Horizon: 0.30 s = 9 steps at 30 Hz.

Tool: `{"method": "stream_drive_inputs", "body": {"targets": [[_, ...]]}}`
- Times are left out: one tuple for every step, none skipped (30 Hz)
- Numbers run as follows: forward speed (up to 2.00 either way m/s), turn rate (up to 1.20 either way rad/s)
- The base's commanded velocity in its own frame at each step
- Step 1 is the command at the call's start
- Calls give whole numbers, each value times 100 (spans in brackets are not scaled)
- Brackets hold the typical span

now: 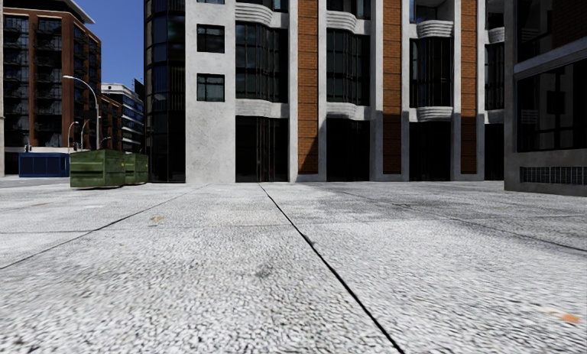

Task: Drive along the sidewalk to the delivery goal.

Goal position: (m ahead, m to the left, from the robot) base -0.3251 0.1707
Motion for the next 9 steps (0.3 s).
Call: {"method": "stream_drive_inputs", "body": {"targets": [[0,0],[0,0],[0,0],[0,0],[0,0],[0,0],[0,0],[0,0],[0,0]]}}
